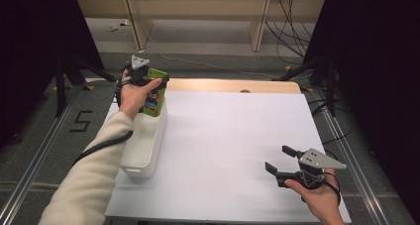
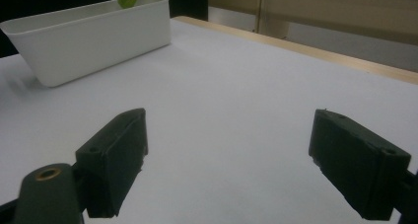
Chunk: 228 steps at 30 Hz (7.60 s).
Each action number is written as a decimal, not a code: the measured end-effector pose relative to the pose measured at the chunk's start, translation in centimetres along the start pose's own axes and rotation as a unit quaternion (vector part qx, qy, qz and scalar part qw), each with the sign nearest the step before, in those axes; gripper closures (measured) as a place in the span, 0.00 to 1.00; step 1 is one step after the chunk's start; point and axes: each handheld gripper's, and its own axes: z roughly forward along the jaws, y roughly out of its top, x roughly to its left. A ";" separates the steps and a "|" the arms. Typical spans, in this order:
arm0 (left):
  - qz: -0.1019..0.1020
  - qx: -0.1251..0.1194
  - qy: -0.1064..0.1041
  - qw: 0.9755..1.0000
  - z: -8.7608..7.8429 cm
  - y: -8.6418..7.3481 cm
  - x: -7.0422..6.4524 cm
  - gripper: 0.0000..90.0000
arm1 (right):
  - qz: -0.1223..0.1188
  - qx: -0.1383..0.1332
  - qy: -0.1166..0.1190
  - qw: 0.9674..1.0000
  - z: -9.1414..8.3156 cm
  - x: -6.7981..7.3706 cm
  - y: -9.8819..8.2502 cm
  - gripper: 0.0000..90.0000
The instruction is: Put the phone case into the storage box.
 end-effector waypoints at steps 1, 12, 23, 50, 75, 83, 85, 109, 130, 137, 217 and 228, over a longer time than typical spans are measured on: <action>-0.001 0.000 0.000 1.000 0.0 0.0 0.0 0.18 | 0.000 0.000 0.000 1.000 0.0 0.0 0.0 0.18; -0.002 0.003 0.001 1.000 0.3 -0.2 0.1 0.18 | 0.000 0.000 0.000 1.000 0.0 0.0 0.0 0.18; -0.003 0.006 0.001 1.000 0.5 -0.4 0.1 0.18 | 0.000 0.000 0.000 1.000 0.0 0.0 0.0 0.18; -0.005 0.007 0.008 1.000 0.8 -0.7 0.5 0.18 | 0.000 0.000 0.001 1.000 0.0 0.0 0.0 0.18; -0.009 0.008 0.023 1.000 1.3 -1.2 1.1 0.18 | 0.001 0.001 0.000 1.000 0.0 0.0 0.0 0.18; -0.010 0.011 0.024 1.000 1.4 -1.3 1.2 0.18 | 0.001 0.000 0.001 1.000 0.0 0.0 0.0 0.18; -0.010 0.012 0.024 1.000 1.4 -1.4 1.2 0.18 | 0.001 0.000 0.001 1.000 0.0 0.0 0.0 0.18; -0.011 0.026 0.027 0.999 1.9 -2.2 1.4 0.18 | 0.000 0.000 0.001 1.000 0.0 0.0 0.0 0.18; -0.014 0.038 0.029 0.999 2.2 -2.8 1.6 0.18 | 0.001 0.001 0.001 1.000 0.0 0.0 0.0 0.18; -0.016 0.041 0.029 0.999 2.3 -3.0 1.6 0.18 | 0.000 0.000 0.001 1.000 0.0 0.0 0.0 0.18; -0.009 0.086 0.012 0.996 1.9 -4.7 1.4 0.17 | 0.000 0.002 0.000 1.000 0.0 0.0 -0.1 0.18; -0.003 0.086 0.009 0.996 1.8 -4.7 1.4 0.17 | 0.000 0.003 0.001 1.000 0.0 0.0 -0.1 0.18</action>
